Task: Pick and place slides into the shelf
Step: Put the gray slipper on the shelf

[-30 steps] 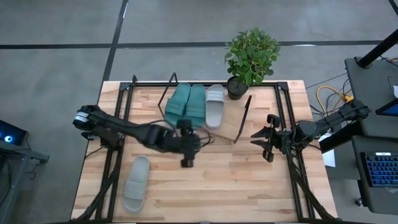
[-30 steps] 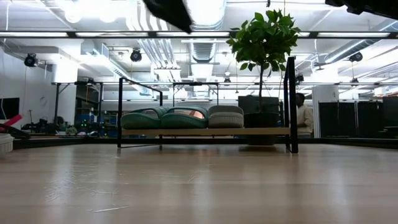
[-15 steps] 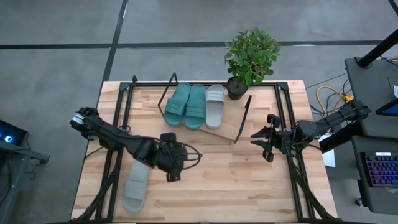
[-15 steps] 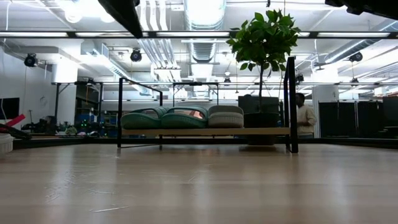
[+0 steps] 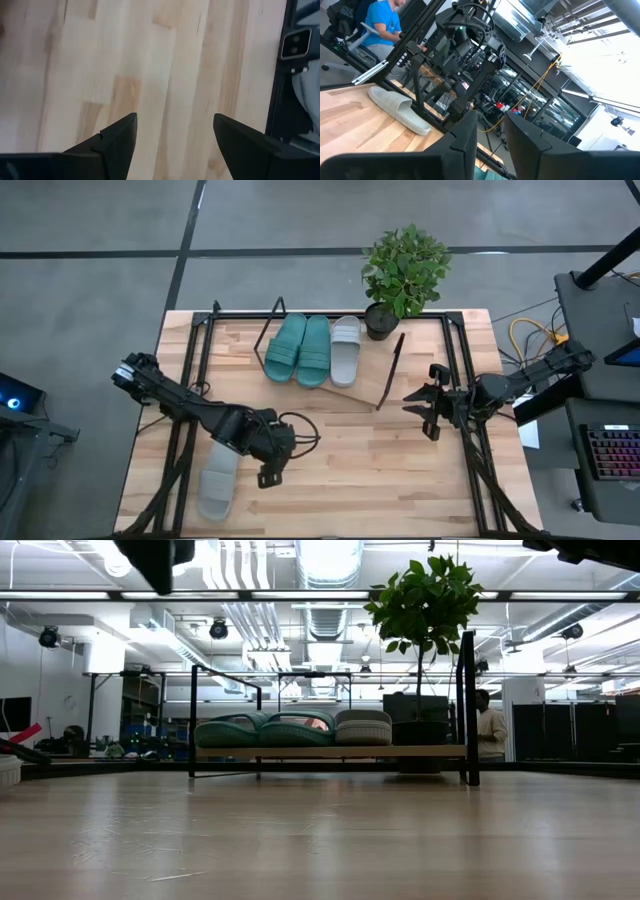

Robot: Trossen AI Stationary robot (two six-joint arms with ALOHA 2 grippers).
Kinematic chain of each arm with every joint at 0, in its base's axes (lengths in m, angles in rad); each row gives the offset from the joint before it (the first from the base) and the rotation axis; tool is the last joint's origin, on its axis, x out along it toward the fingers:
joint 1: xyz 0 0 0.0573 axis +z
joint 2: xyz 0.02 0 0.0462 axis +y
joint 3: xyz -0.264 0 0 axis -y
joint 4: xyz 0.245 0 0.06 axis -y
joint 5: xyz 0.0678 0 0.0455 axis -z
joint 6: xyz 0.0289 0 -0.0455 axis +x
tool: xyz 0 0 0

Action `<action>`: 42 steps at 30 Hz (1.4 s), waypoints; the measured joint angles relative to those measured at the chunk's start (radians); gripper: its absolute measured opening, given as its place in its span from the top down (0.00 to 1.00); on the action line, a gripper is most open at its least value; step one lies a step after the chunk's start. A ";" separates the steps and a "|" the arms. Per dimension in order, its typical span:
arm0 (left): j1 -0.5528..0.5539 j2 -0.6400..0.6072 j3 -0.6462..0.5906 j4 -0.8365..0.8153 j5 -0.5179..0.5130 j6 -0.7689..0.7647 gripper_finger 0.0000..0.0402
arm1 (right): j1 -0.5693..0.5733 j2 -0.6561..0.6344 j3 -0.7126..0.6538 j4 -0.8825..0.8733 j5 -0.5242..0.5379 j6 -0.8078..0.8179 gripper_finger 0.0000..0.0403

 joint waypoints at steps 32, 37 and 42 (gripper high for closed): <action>-0.003 -0.444 -0.654 0.071 0.152 -0.448 0.51 | 0.000 0.000 -0.001 -0.027 0.000 0.000 0.75; -0.003 -0.482 -0.720 0.240 0.313 -0.523 0.52 | 0.000 0.000 -0.001 -0.026 0.000 0.000 0.76; -0.006 -0.463 -0.736 0.343 0.395 -0.550 0.52 | 0.000 0.000 -0.001 -0.027 0.000 0.000 0.77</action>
